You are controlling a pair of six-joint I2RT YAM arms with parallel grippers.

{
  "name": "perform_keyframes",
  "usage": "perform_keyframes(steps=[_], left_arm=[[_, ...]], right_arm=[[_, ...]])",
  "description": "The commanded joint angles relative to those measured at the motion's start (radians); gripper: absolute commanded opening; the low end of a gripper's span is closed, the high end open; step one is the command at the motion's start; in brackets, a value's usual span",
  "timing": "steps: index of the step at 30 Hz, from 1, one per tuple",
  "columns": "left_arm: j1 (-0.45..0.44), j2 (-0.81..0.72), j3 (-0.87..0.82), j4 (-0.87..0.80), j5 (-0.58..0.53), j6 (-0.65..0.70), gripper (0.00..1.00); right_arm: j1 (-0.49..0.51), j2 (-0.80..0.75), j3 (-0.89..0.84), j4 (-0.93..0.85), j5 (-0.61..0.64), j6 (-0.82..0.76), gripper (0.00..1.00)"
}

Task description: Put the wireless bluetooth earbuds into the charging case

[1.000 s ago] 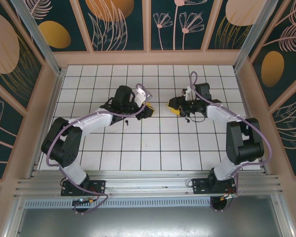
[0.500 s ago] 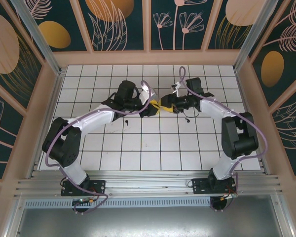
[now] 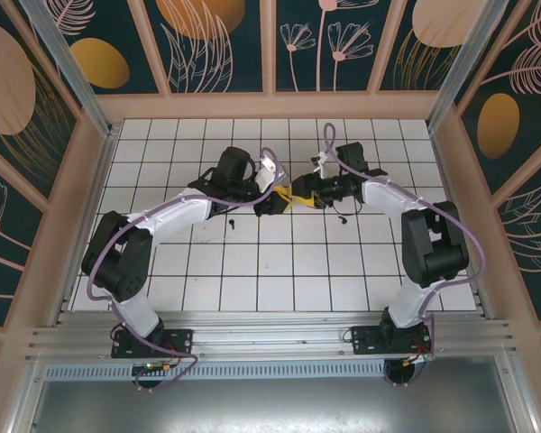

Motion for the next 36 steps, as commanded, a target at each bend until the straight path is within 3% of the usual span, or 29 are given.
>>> perform_keyframes(steps=[1, 8, 18, 27, 36], left_arm=[[-0.012, 0.014, 0.028, 0.002, 0.036, 0.029, 0.37], [-0.012, 0.019, 0.044, 0.001, 0.054, 0.03, 0.37], [-0.012, 0.014, 0.055, -0.01, 0.074, 0.034, 0.37], [-0.012, 0.0, 0.053, -0.008, 0.075, 0.04, 0.37], [-0.013, -0.005, 0.053, 0.021, 0.089, 0.038, 0.38]], right_arm=[[-0.021, -0.095, -0.035, 0.071, -0.006, 0.04, 0.56], [-0.015, -0.14, -0.049, 0.042, -0.035, 0.013, 0.56], [0.052, -0.033, 0.041, -0.142, -0.114, -0.134, 0.54], [0.08, 0.04, 0.117, -0.281, -0.182, -0.258, 0.47], [0.078, 0.063, 0.125, -0.31, -0.223, -0.295, 0.25]])
